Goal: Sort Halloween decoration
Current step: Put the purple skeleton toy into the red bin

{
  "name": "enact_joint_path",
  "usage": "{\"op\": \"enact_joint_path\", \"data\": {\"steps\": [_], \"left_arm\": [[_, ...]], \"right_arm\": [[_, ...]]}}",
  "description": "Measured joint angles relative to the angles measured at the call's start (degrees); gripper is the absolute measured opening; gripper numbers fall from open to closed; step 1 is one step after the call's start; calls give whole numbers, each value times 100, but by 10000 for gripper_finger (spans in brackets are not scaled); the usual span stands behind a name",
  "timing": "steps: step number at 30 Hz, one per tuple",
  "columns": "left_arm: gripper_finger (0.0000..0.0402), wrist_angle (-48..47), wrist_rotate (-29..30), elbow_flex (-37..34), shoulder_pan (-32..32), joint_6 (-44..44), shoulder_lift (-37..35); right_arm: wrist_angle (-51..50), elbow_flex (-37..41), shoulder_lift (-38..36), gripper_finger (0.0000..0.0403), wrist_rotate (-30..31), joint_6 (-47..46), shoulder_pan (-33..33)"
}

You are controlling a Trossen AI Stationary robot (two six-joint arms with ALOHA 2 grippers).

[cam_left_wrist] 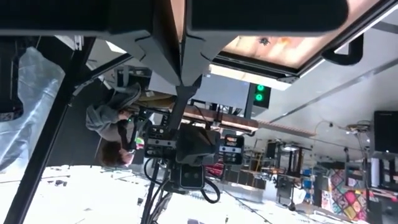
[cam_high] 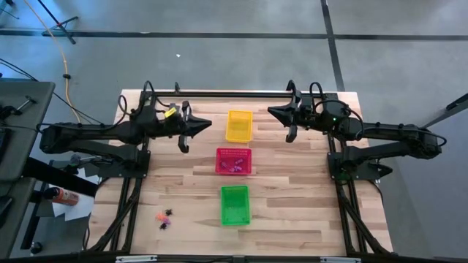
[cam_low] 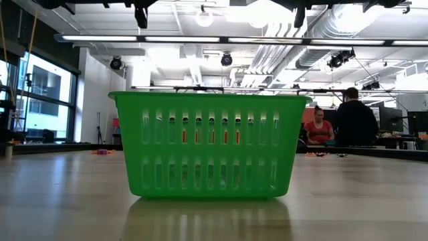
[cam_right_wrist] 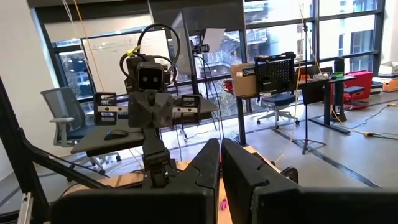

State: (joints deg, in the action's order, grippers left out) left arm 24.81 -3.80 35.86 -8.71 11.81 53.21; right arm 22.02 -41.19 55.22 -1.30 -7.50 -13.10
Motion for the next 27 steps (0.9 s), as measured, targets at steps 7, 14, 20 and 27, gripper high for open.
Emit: {"op": "enact_joint_path", "data": {"steps": [7,14,20,27], "left_arm": [[1,-56,-61,0,0,-239,0],[0,-304,-50,32,-1,-166,0],[0,-3549,523,1392,-423,-334,305],[0,-6580,2949,1865,-1474,2209,1012]], "right_arm": [[0,0,0,12,0,-10,0],[0,0,0,12,0,-14,0],[-11,0,0,12,1,-1,-6],[-38,0,0,12,17,-1,-42]]}}
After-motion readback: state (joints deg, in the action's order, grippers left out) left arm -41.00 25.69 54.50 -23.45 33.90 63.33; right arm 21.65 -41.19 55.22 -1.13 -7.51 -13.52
